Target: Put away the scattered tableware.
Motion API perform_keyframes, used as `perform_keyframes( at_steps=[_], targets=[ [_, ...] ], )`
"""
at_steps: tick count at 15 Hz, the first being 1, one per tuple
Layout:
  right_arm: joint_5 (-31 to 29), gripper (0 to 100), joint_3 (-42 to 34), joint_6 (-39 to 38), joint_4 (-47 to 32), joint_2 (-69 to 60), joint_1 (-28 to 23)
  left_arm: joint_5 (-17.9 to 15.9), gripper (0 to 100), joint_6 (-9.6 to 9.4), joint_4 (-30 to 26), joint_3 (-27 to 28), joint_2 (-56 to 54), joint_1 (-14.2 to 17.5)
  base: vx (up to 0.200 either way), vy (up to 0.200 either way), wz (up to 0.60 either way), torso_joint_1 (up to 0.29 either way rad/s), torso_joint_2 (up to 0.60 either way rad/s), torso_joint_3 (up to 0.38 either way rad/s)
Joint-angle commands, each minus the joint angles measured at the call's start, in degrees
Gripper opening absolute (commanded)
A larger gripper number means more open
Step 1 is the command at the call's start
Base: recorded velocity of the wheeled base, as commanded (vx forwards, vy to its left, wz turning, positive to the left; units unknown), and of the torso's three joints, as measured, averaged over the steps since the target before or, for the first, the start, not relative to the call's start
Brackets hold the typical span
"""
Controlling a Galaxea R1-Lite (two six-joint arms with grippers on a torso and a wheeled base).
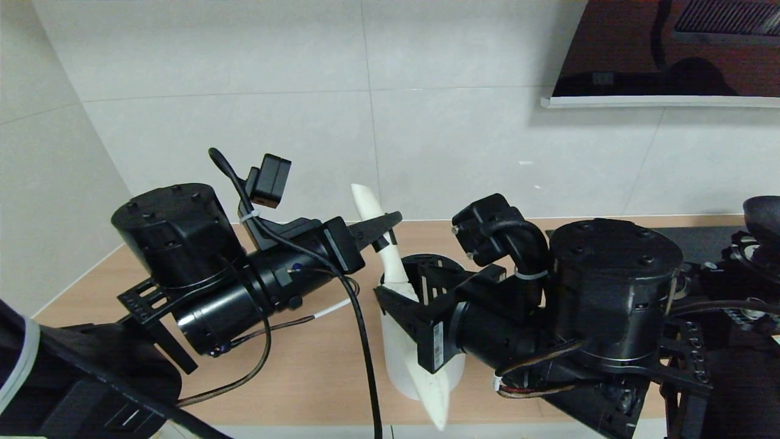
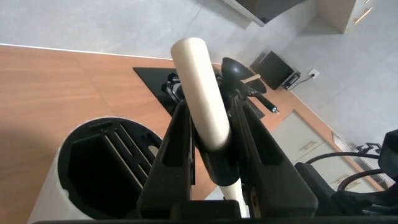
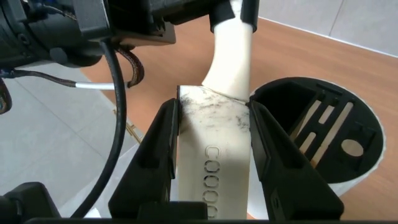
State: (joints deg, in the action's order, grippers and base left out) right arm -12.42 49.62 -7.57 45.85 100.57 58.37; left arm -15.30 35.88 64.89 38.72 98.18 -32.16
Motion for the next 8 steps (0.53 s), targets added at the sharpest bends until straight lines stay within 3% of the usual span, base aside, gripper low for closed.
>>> perform_keyframes(
  at_steps=[1,5,8],
  targets=[
    [0.03,100,-0.05,0.01,-0.41,-0.03,-0.01,0.01,0,0.07,0.32,0.04,-0.54,-0.01,0.0,0.0,0.0,0.0,0.0,0.0],
    [-0.15,100,-0.48,0.01,-0.41,-3.01,-0.8,0.01,0,-0.02,-1.08,0.48,-4.23,-0.01,0.0,0.0,0.0,0.0,0.0,0.0],
    [0.38,100,-0.84,0.1,-0.94,-8.81,-5.81,0.01,0,-0.02,-1.79,1.1,-7.48,0.34,0.0,0.0,0.0,0.0,0.0,0.0]
  ],
)
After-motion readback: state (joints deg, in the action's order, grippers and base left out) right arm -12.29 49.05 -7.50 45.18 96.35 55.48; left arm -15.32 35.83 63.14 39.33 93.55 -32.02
